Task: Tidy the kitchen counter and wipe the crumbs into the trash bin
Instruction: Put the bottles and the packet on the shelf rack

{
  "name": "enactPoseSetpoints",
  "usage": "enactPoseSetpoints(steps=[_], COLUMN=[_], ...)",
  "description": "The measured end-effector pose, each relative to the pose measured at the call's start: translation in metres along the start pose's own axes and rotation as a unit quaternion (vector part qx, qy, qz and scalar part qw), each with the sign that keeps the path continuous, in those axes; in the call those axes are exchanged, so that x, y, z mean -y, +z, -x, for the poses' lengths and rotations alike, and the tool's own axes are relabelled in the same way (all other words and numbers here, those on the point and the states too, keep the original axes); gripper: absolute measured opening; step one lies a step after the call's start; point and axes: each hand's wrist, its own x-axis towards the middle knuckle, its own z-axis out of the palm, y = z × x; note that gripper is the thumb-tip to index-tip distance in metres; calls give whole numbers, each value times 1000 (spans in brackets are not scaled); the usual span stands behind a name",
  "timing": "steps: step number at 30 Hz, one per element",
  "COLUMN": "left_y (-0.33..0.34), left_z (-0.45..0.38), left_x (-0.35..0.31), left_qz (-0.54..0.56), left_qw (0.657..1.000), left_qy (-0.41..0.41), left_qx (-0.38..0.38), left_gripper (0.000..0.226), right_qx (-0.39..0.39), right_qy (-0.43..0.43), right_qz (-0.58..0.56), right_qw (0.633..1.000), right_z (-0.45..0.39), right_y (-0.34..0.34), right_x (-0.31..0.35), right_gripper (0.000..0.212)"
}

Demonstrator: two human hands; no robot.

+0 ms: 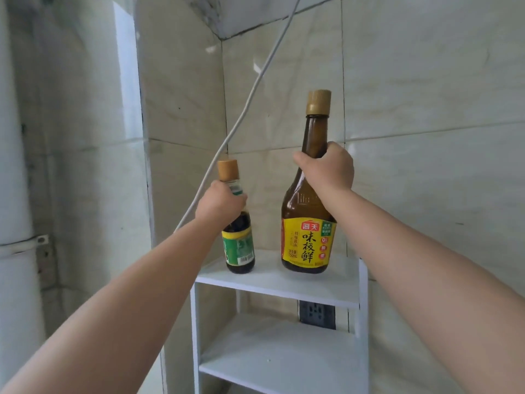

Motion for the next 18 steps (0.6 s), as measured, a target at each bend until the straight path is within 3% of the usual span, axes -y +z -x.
enactPoseSetpoints(steps=[6, 11, 14, 18], left_y=[18, 32, 39, 41], left_z=[-24, -34, -36, -24], left_x=[10, 4, 8, 27], left_qz=[-20, -8, 26, 93], left_qw=[1000, 997, 997, 993], left_qy=[-8, 40, 47, 26], left_qx=[9, 62, 60, 72], left_gripper=[42, 38, 37, 42], right_qx=[26, 49, 57, 124], right_qy=[24, 42, 51, 68], right_qz=[45, 86, 104, 171], right_qw=[998, 994, 992, 975], right_z=[-11, -17, -18, -13], right_y=[28, 42, 44, 36], right_x=[-20, -23, -24, -22], right_gripper=[30, 31, 34, 41])
